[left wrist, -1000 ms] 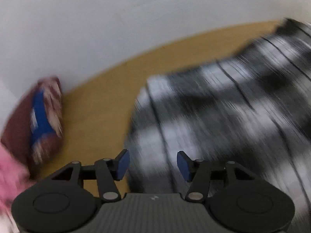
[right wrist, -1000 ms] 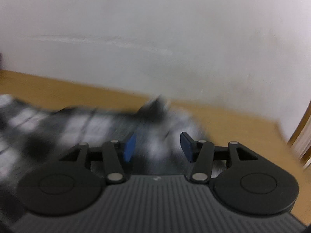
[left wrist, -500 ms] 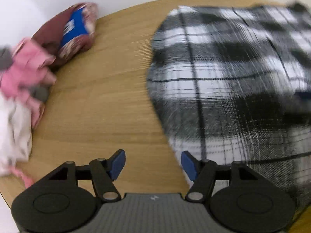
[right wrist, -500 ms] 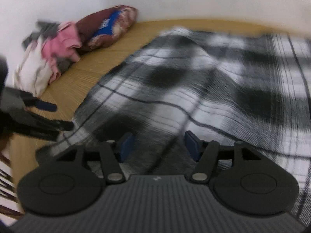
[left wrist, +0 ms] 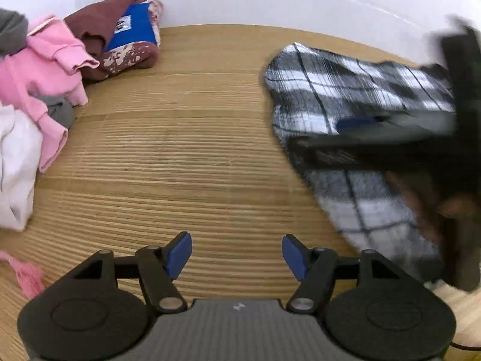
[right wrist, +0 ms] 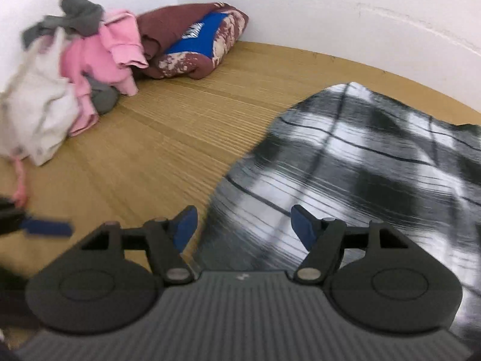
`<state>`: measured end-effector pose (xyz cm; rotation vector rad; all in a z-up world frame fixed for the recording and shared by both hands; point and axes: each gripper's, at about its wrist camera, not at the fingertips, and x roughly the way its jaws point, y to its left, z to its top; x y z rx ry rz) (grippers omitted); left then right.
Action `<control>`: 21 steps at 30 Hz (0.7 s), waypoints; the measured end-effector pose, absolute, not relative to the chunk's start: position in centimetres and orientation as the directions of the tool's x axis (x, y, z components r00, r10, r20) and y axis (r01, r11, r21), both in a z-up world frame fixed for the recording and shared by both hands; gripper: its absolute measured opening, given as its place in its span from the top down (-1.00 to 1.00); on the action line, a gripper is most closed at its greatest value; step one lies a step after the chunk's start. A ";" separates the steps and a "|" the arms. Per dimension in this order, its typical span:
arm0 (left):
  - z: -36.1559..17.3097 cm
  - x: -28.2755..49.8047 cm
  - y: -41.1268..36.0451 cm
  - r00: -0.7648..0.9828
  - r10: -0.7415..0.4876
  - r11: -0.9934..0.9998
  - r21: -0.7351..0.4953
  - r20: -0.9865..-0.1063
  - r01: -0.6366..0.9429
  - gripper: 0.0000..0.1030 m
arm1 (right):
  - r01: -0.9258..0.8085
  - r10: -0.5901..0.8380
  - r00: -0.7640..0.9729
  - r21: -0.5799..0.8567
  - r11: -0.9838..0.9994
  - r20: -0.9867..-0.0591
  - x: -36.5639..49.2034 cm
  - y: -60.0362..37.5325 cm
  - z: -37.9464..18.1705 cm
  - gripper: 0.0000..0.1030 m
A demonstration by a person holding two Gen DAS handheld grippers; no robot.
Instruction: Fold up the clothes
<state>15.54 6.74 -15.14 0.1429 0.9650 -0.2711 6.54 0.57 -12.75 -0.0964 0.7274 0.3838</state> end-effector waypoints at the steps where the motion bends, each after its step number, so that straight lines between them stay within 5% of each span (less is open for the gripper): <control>1: -15.3 15.6 7.2 0.545 -0.162 0.954 0.010 -0.822 0.299 -0.34 | -0.346 0.277 0.691 0.031 0.938 -0.668 7.3 1.7 -13.3 -0.37; 6: -15.8 16.7 8.8 0.542 -0.228 0.952 -0.067 -0.809 0.300 -0.34 | -0.260 0.198 0.695 0.015 0.965 -0.692 9.9 3.9 -14.9 -0.37; 7: -16.0 16.9 8.9 0.539 -0.237 0.951 -0.080 -0.808 0.297 -0.34 | -0.260 0.199 0.696 0.016 0.965 -0.689 10.1 3.9 -14.9 -0.08; 8: -16.1 17.2 9.0 0.536 -0.245 0.951 -0.093 -0.808 0.294 -0.34 | -0.261 0.200 0.698 0.017 0.965 -0.687 10.2 3.9 -14.8 0.47; 10: -16.2 17.9 9.1 0.522 -0.268 0.948 -0.124 -0.810 0.294 -0.34 | -0.265 0.215 0.690 0.036 0.964 -0.691 10.5 3.3 -14.4 0.87; 16: -16.2 19.5 8.1 0.505 -0.282 0.938 -0.123 -0.816 0.325 -0.34 | -0.119 0.280 0.770 0.301 0.946 -0.573 9.9 -4.0 -9.5 0.89; 21: -16.1 21.4 5.5 0.480 -0.338 0.912 -0.155 -0.810 0.380 -0.34 | 0.040 0.157 0.882 0.402 0.915 -0.445 7.4 -14.4 -4.1 0.89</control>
